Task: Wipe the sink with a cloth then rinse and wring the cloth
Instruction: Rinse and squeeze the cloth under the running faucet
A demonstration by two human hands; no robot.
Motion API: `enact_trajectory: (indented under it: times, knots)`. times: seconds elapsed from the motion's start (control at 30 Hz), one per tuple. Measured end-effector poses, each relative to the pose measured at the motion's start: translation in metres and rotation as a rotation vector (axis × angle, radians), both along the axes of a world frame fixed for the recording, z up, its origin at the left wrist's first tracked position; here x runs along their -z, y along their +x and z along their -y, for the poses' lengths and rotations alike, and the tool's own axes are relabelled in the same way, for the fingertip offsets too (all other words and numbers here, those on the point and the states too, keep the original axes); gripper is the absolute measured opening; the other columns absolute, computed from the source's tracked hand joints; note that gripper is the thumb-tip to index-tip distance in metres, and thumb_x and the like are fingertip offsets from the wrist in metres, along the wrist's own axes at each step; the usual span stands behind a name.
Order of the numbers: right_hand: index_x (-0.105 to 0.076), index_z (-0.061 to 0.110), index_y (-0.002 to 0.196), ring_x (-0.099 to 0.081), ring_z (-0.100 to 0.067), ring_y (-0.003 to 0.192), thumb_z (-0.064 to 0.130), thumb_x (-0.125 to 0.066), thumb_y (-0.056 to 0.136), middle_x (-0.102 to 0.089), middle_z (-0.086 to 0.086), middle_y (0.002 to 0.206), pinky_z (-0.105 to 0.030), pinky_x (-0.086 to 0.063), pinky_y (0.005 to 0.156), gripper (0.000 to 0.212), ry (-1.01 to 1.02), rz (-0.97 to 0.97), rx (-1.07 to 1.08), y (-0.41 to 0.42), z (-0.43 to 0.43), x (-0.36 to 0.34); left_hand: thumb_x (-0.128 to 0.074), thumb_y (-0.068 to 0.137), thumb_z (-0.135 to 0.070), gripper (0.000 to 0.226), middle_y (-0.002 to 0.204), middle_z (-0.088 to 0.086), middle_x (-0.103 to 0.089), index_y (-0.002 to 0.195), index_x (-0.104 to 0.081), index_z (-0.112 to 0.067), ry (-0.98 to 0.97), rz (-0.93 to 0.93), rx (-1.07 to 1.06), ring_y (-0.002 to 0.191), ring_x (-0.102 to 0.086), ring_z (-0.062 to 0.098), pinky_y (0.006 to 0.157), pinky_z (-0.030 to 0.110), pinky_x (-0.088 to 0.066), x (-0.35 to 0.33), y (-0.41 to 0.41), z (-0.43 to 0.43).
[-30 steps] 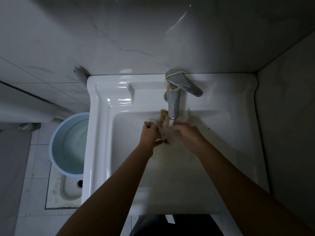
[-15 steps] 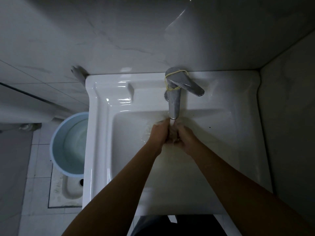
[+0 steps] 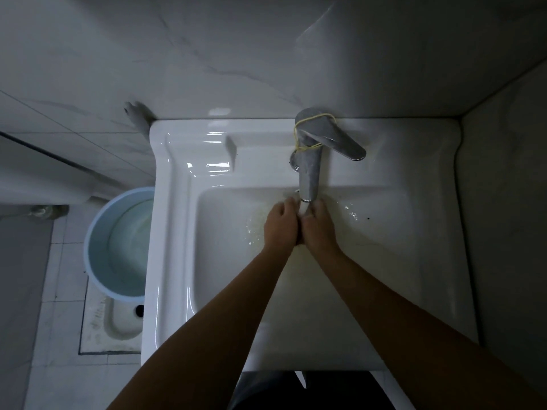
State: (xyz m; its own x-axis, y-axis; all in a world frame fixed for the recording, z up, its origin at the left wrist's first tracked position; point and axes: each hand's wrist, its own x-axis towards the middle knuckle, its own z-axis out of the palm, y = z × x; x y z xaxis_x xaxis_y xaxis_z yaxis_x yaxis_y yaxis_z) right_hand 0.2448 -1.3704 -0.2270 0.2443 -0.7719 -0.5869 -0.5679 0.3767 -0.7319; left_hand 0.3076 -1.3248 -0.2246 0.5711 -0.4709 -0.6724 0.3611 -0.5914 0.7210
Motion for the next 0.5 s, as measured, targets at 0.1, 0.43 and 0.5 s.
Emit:
enact_trajectory:
  times: [0.1, 0.43, 0.5]
  knots:
    - [-0.063, 0.01, 0.111, -0.066, -0.024, 0.084, 0.022, -0.054, 0.099, -0.068, -0.007, 0.096, -0.025, -0.048, 0.06, 0.02, -0.053, -0.045, 0.005, 0.001, -0.005, 0.004, -0.044, 0.099, -0.045, 0.038, 0.083, 0.006, -0.073, 0.085, -0.068, -0.02, -0.023, 0.061, -0.06, 0.081, -0.072, 0.025, 0.069, 0.04, -0.06, 0.002, -0.004, -0.004]
    - [-0.063, 0.016, 0.094, -0.068, -0.015, 0.07, 0.046, -0.055, 0.098, -0.069, -0.005, 0.085, -0.021, -0.054, 0.053, 0.031, 0.028, -0.029, 0.063, 0.007, -0.006, -0.006, -0.047, 0.096, -0.055, 0.036, 0.078, 0.0, -0.068, 0.08, -0.061, -0.025, 0.008, 0.035, -0.019, 0.067, -0.066, 0.016, 0.056, 0.027, -0.053, -0.005, 0.003, -0.008]
    - [-0.06, 0.027, 0.083, -0.066, -0.008, 0.067, 0.052, -0.052, 0.096, -0.067, 0.006, 0.076, -0.011, -0.046, 0.046, 0.03, -0.119, -0.013, -0.051, 0.0, -0.006, -0.015, -0.041, 0.096, -0.065, 0.052, 0.099, 0.008, -0.073, 0.1, -0.066, -0.019, 0.061, -0.126, -0.067, 0.086, -0.071, 0.023, 0.069, 0.039, -0.061, -0.009, 0.007, -0.009]
